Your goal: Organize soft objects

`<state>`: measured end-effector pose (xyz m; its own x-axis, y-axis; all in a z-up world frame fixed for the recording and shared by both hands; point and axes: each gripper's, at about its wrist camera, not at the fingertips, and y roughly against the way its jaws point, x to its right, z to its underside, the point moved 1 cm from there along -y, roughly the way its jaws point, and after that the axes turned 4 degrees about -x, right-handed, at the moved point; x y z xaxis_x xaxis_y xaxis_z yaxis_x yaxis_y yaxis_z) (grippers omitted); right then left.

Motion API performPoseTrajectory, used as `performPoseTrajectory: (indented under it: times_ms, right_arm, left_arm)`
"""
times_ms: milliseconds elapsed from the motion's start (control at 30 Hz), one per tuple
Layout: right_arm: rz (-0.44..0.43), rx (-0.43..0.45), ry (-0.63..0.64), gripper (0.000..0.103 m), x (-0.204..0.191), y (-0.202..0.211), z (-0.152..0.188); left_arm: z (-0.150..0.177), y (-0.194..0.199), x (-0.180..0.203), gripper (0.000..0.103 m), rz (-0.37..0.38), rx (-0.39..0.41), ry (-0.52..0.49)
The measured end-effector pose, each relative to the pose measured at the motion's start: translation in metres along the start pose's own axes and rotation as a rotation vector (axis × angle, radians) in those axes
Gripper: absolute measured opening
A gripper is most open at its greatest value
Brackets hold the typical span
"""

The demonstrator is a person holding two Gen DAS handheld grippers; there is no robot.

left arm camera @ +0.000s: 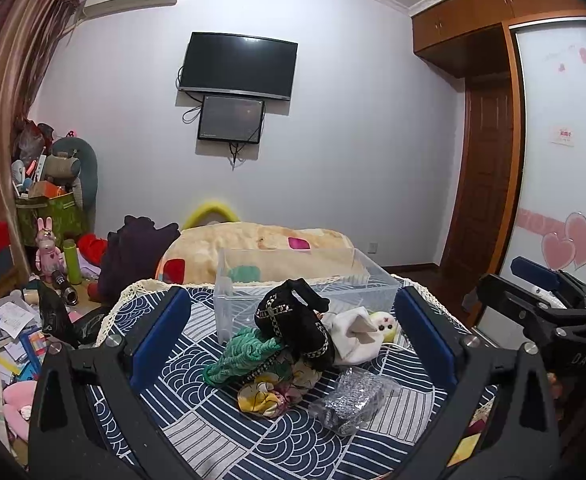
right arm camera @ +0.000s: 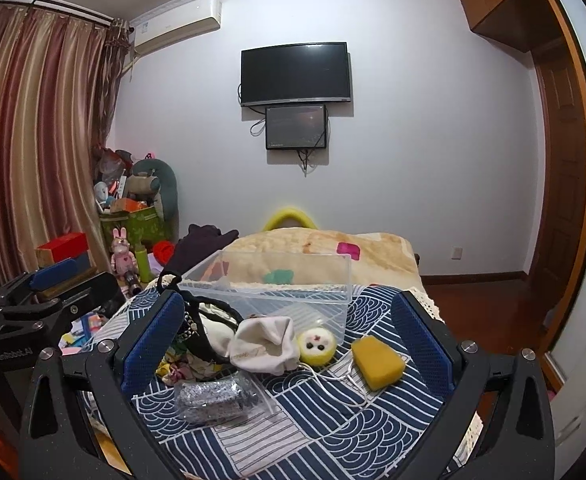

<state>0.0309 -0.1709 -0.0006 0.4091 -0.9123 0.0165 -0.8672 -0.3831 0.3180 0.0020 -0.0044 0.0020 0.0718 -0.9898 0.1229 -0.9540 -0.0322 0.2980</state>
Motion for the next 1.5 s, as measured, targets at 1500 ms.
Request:
performPoseTrajectory:
  times_ms: [1500]
  right_arm:
    - [-0.008,-0.006,-0.005,0.103,-0.0015,-0.0004,0.0000]
  left_arm:
    - [-0.0016,0.0069,0.0040,0.103,0.003,0.007,-0.016]
